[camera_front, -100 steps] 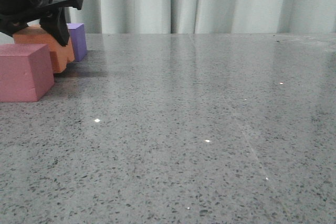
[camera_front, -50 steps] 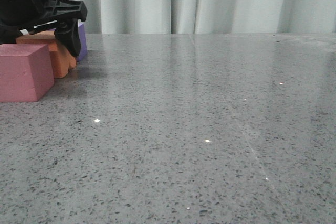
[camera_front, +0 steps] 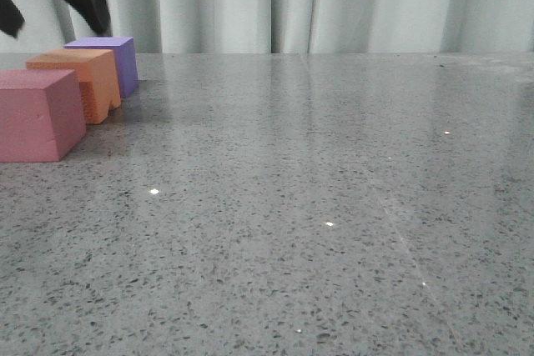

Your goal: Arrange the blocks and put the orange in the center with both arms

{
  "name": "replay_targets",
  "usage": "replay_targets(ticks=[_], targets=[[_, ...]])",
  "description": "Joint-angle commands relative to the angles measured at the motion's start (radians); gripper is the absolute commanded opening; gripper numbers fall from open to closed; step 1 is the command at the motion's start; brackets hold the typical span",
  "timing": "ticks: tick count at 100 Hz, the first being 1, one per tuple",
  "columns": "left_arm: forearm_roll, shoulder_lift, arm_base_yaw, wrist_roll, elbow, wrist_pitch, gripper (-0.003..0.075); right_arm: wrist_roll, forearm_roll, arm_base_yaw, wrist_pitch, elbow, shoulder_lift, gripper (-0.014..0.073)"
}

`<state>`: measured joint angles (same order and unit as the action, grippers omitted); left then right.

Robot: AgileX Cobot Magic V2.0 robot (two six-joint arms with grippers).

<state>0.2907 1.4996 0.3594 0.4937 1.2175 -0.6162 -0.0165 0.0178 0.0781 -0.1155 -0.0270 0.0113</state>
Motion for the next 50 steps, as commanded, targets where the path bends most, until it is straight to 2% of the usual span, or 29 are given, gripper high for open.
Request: replay_targets(ticks=[1,9,18,50], targets=[[0.008,-0.104,-0.001,-0.018,0.039,0.013,0.0589,0.01,0.001,-0.006,0.083,0.013,0.019,-0.0067],[0.017,-0.181,-0.001,-0.023,0.036,0.008,0.0581,0.01,0.001,-0.006,0.083,0.013,0.019,-0.0067],[0.043,-0.273,-0.001,-0.023,0.008,0.018,0.0527,0.01,0.001,-0.006,0.083,0.013,0.019,-0.0067],[0.094,-0.623,-0.001,-0.023,-0.272,0.056,0.0155,0.01,0.001,-0.006,0.083,0.013,0.019,-0.0067]])
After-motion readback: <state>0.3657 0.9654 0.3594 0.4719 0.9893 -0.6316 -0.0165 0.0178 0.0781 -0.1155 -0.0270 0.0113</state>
